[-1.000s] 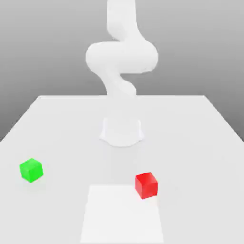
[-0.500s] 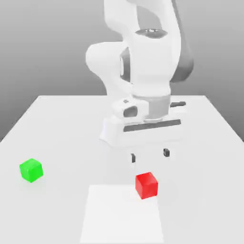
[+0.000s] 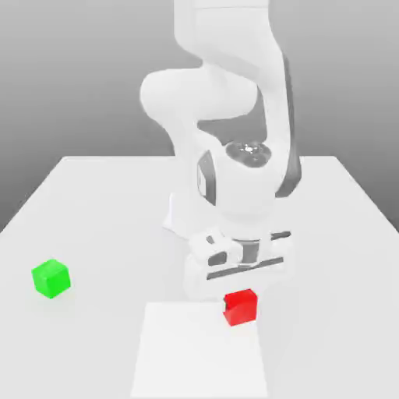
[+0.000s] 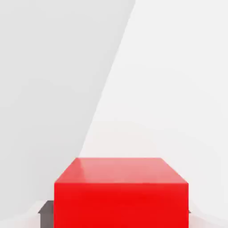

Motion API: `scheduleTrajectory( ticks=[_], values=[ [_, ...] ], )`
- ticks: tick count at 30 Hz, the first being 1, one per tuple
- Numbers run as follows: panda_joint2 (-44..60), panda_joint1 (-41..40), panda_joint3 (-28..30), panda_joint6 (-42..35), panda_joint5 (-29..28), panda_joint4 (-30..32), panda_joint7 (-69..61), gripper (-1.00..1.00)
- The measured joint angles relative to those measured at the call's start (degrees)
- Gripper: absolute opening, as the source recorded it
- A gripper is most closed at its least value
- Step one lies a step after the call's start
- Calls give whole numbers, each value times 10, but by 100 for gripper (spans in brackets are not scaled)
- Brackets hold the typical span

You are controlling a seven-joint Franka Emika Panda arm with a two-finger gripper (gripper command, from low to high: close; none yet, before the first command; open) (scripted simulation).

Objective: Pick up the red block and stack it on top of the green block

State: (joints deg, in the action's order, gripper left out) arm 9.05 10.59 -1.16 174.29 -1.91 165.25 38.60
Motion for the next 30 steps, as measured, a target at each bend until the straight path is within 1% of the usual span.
scheduleTrajectory(
  ticks=[6, 8, 26, 29, 30],
  values=[
    [-118, 2, -4, -101, 20, 17, -15, -100],
    [-141, -11, 11, -124, 18, 16, -30, -100],
    [-169, -254, 278, -206, -58, -47, -283, -100],
    [-169, -296, 323, -218, -68, -58, -328, -100],
    [-164, -300, 332, -216, -64, -60, -339, -100]
  ],
)
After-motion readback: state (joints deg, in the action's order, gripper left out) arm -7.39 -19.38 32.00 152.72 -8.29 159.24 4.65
